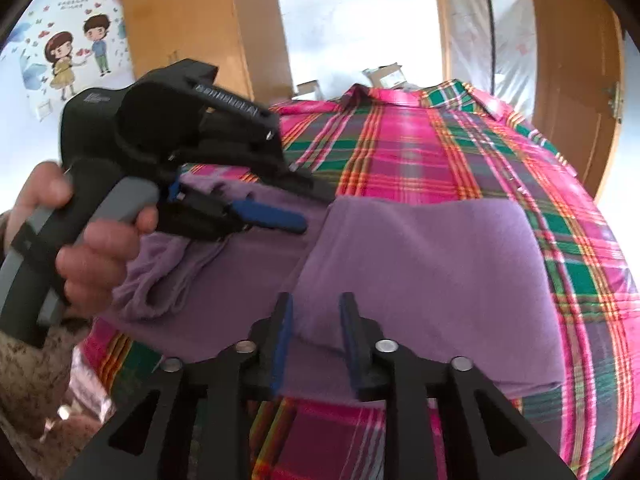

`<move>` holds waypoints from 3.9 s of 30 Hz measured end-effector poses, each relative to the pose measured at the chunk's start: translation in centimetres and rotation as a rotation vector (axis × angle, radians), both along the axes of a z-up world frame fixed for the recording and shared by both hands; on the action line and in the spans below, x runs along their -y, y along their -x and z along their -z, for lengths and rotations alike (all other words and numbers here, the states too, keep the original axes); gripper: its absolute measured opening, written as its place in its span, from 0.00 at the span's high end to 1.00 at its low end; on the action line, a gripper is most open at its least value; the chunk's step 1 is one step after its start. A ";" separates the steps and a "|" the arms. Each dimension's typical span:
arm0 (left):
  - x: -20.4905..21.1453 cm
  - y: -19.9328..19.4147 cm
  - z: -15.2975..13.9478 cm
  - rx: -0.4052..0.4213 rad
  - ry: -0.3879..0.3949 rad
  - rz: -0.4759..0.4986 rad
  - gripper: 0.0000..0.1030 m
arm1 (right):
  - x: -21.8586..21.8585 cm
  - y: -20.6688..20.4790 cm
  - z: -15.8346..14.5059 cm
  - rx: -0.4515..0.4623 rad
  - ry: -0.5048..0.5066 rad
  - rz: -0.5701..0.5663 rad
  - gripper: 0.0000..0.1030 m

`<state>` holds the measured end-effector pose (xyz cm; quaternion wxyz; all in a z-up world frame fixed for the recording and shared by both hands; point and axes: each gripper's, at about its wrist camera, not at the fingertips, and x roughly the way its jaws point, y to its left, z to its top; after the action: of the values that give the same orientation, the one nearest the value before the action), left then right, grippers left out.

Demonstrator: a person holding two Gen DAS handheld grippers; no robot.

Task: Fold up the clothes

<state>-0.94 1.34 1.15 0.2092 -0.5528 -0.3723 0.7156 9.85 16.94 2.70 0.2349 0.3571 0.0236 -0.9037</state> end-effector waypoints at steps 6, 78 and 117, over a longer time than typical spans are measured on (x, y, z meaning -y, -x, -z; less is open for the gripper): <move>-1.3 0.9 0.8 0.028 -0.003 0.043 0.68 | 2.3 0.9 0.8 0.020 -0.044 -0.018 0.56; -4.4 -2.1 -1.5 -0.162 0.228 0.134 0.79 | -7.9 5.9 -0.3 0.006 -0.030 0.269 0.83; -4.2 -4.2 -0.7 -0.137 0.292 0.134 0.79 | -12.5 1.7 1.6 0.111 0.003 0.296 0.81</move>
<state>3.30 5.53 1.86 0.1990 -0.5507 -0.2117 0.7825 8.12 29.39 1.12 0.1006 0.4058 -0.0434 -0.9074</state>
